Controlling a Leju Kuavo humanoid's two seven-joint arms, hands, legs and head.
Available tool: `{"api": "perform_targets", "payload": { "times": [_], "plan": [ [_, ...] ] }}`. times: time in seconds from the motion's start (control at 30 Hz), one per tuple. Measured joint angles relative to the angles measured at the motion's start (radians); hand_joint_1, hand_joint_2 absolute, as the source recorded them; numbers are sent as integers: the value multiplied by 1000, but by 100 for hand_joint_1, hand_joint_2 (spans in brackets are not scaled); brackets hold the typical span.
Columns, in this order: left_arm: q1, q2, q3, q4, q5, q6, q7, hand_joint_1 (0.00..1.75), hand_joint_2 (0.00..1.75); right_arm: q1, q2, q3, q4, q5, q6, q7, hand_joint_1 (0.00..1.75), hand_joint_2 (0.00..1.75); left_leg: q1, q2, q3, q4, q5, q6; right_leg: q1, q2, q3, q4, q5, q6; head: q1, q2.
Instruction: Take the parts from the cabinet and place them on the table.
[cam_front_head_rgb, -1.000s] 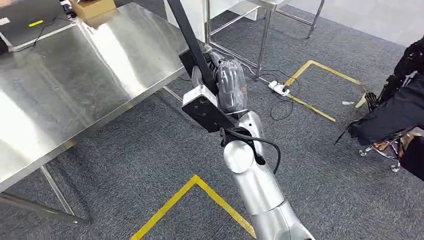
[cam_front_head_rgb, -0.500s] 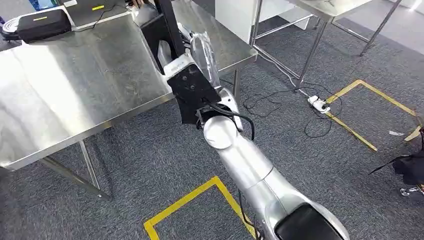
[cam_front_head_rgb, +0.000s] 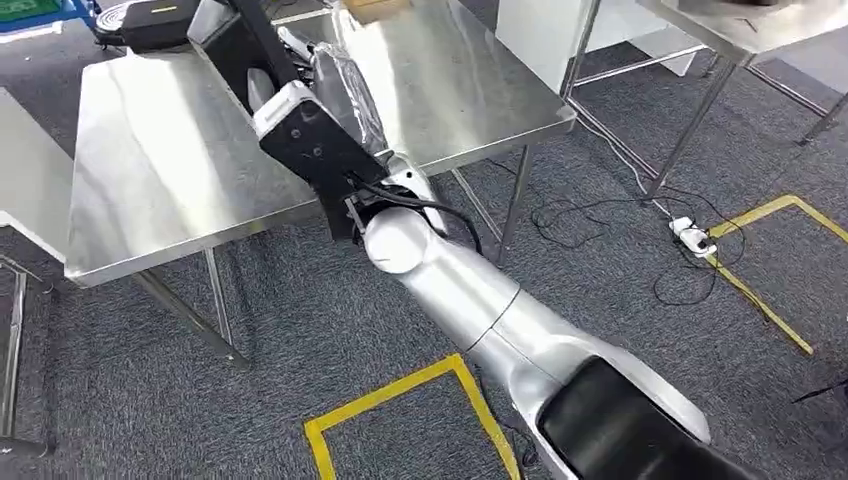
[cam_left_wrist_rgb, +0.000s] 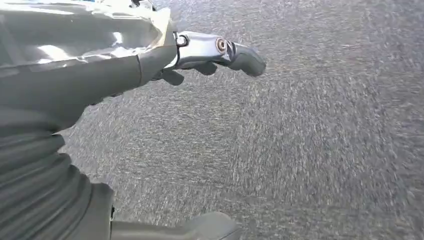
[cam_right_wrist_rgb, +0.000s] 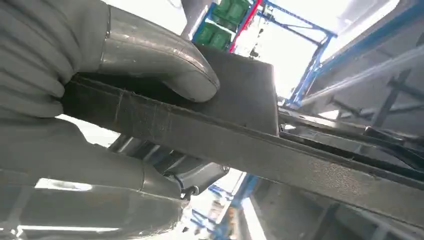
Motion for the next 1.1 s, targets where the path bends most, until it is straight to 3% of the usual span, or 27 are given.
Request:
{"api": "perform_targets", "payload": {
  "times": [0.07, 0.1, 0.13, 0.17, 0.23, 0.27, 0.3, 0.33, 0.4, 0.43, 0.47, 0.5, 0.57, 0.6, 0.63, 0.67, 0.7, 0.77, 0.8, 0.83, 0.87, 0.93, 0.97, 1.0, 1.03, 1.07, 1.1],
  "plan": [
    [3, 0, 0, -3, -2, 0, 5, 0, 175, -7, 2, 28, 12, 0, -26, 1, 175, 175, -4, -28, -2, -3, -1, 10, -1, -23, 11, -7, -2, 8, 1, 0],
    [4, 0, 0, -5, -2, 0, 5, 0, 175, -12, 2, 37, 16, 0, -30, 2, 175, 175, 6, -40, 9, -14, 7, 19, 2, -17, 13, -4, -8, 16, 1, 0],
    [4, -3, 0, -7, -3, 0, 6, 0, 175, -17, 1, 47, 21, 0, -31, 2, 175, 175, 9, -50, 11, -17, 8, 22, -5, 37, 0, 17, -18, 17, 5, 0],
    [3, -3, 0, -10, -5, 0, 6, 0, 175, -23, -1, 53, 26, 0, -32, 2, 175, 175, 11, -57, 12, -17, 11, 30, -8, 78, -25, 73, -46, 13, 6, 0],
    [1, -5, 0, -10, -5, 0, 6, 0, 175, -24, -3, 64, 39, 0, -35, 2, 175, 175, 11, -86, 11, -17, 9, 34, -8, 102, -114, 247, -110, 8, 11, 0],
    [2, -5, 0, -10, -6, 0, 6, 0, 175, -22, -5, 71, 45, -1, -35, 2, 175, 175, 11, -104, 12, -17, 9, 34, -8, 104, -152, 314, -124, 12, 11, 0],
    [2, -5, 0, -11, -6, 0, 6, 0, 175, -21, -5, 77, 51, -1, -35, 3, 175, 175, 11, -120, 12, -17, 9, 34, -8, 104, -165, 323, -118, 17, 11, 0],
    [2, -5, 0, -11, -6, 0, 6, 0, 175, -21, -5, 80, 54, -1, -35, 3, 175, 175, 11, -135, 12, -16, 9, 34, -9, 105, -154, 285, -94, 25, 12, 0],
    [3, -6, 0, -11, -6, 0, 6, 0, 175, -27, -2, 86, 58, 0, -35, 3, 175, 175, 11, -166, 14, -16, 9, 32, -13, 122, -81, 113, -12, 39, 13, 0],
    [3, -6, 0, -11, -8, 0, 6, 0, 175, -32, -2, 91, 61, 13, -35, 3, 175, 175, 12, -180, 13, -15, 9, 30, -17, 169, -42, 21, 24, 41, 13, 0],
    [2, -7, 0, -12, -13, 0, 7, 0, 175, -35, -3, 93, 66, 42, -36, 5, 175, 175, 5, -191, 9, -6, 6, 22, -18, 203, -36, -7, 34, 29, 11, 0],
    [4, -8, 0, -13, -22, 0, 14, 0, 175, -36, -4, 91, 71, 86, -36, 13, 175, 175, 11, -199, 6, -11, 7, 17, -16, 183, -24, -6, 35, 22, 16, 0],
    [10, -7, 0, -13, -38, 0, 21, 0, 175, -34, 1, 80, 74, 180, -37, 32, 175, 175, 18, -210, 5, -15, 9, 3, -6, 175, -24, -6, 35, 12, 15, 0],
    [12, -5, 0, -13, -49, 0, 19, 0, 175, -32, 2, 72, 73, 222, -37, 45, 175, 175, 17, -215, 4, -14, 7, -3, -16, 168, -20, -13, 39, 4, 15, 0],
    [13, 1, 0, -13, -65, 1, 20, 0, 175, -29, 2, 66, 70, 248, -37, 59, 175, 175, 12, -156, -3, 4, -3, -7, -19, 157, -12, -20, 43, -2, 13, 0],
    [12, 3, 0, -13, -78, 1, 24, 0, 175, -29, 2, 63, 66, 256, -37, 65, 175, 175, 10, -103, -19, 44, -33, -13, -20, 150, -7, -22, 41, -9, 3, 0],
    [11, 8, 0, -13, -98, 1, 34, 0, 175, -28, 1, 61, 64, 263, -38, 76, 175, 175, 14, -76, -54, 117, -72, -20, -18, 142, -5, -22, 38, -14, 3, 0],
    [9, 13, 0, -13, -121, 1, 46, 0, 175, -15, 1, 58, 57, 277, -38, 89, 175, 175, 21, -66, -130, 265, -133, -29, -18, 126, -4, -21, 36, -18, 2, 0],
    [10, 15, 0, -13, -126, 1, 51, 0, 175, -6, 1, 58, 52, 283, -39, 93, 175, 175, 24, -65, -148, 296, -134, -34, -18, 120, -4, -21, 35, -18, 2, 0],
    [10, 19, 0, -14, -127, 1, 55, 0, 175, 1, 1, 58, 47, 288, -39, 97, 175, 175, 29, -63, -139, 272, -109, -37, -19, 116, -3, -21, 30, -17, 3, 0],
    [11, 20, 1, -14, -134, 1, 60, 0, 175, 6, 1, 58, 41, 291, -39, 102, 175, 175, 32, -62, -106, 211, -71, -39, -20, 114, -1, -21, 28, -14, 2, 0],
    [10, 23, 1, -20, -151, 1, 67, 0, 175, 7, 2, 59, 21, 297, -39, 117, 175, 175, 34, -49, 3, 22, 0, -38, -21, 107, 8, -22, 16, -5, 2, 0],
    [8, 21, 1, -19, -159, 0, 72, 0, 175, 7, 2, 59, 12, 297, -39, 121, 175, 175, 29, -40, 22, -8, -21, -35, -11, 105, 9, -21, 10, 3, 0, 0],
    [5, 22, 1, -22, -169, 0, 80, 0, 175, 5, 1, 61, 3, 295, -40, 128, 175, 175, 25, -51, 25, -10, -31, -17, -9, 104, 7, -26, 0, 10, 6, 0],
    [4, 21, 1, -24, -182, 0, 90, 0, 175, 5, 2, 64, -6, 295, -40, 131, 175, 175, 24, -51, 28, -12, -38, -7, -9, 103, 22, -34, -5, 17, 8, 0],
    [4, 21, 1, -26, -197, 0, 100, 0, 175, 6, 1, 66, -11, 294, -40, 136, 175, 175, 27, -56, 30, -19, -42, 3, -8, 102, 35, -14, 8, 28, 7, 0],
    [4, 20, 1, -28, -227, 0, 122, 0, 175, 6, 2, 70, -24, 290, -41, 144, 175, 175, 25, -61, 50, -18, -47, 14, -9, 102, 43, -18, 2, 34, 10, 0]
  ]
}}
